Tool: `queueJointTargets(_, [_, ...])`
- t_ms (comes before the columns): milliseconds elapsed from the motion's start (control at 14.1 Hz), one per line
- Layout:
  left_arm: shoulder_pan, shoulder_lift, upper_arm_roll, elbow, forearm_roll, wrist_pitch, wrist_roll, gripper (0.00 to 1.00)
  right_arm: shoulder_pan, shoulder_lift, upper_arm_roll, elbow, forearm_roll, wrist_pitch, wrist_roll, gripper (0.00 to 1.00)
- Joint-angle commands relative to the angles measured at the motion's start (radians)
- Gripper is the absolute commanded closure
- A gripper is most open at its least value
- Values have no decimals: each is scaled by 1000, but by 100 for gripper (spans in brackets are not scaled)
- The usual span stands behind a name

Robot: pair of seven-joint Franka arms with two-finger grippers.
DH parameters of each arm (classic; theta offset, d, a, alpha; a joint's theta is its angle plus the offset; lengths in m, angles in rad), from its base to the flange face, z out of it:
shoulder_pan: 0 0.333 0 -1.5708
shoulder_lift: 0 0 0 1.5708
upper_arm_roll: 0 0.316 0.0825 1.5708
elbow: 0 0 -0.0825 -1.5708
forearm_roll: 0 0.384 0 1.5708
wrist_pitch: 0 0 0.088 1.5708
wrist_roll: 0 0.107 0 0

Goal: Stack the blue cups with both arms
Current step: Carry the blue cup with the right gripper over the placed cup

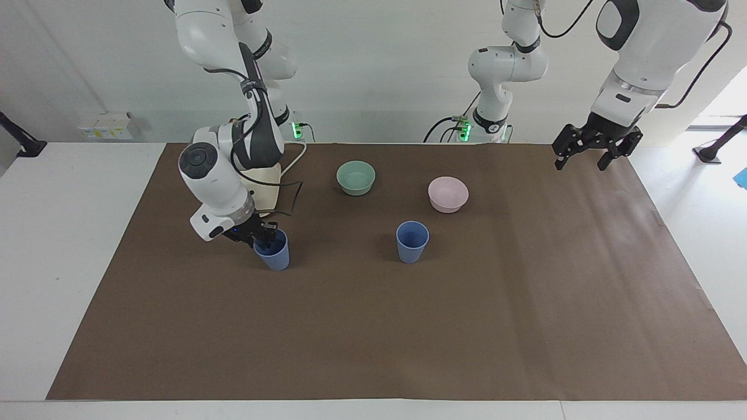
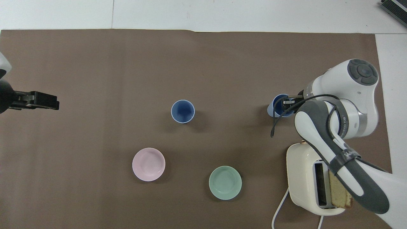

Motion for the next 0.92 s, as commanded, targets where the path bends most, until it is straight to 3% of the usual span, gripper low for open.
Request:
queueJointTargets(0, [10,7,-5,80,15,-88,10,0,-3,1,5,8,19,5,2,100])
queueJointTargets(213, [10,1,-5,91,10,-108,12,0,4,-2,14,118,20,-124,11,100])
queueJointTargets(569, [12,-31,-2,87,7,-125,15,0,104,-17,14,307,8,-308,133,100])
queueJointTargets(853, [12,-34,-3,87,6,-123,3,0,239,-2,16,387,3,-302,382,100])
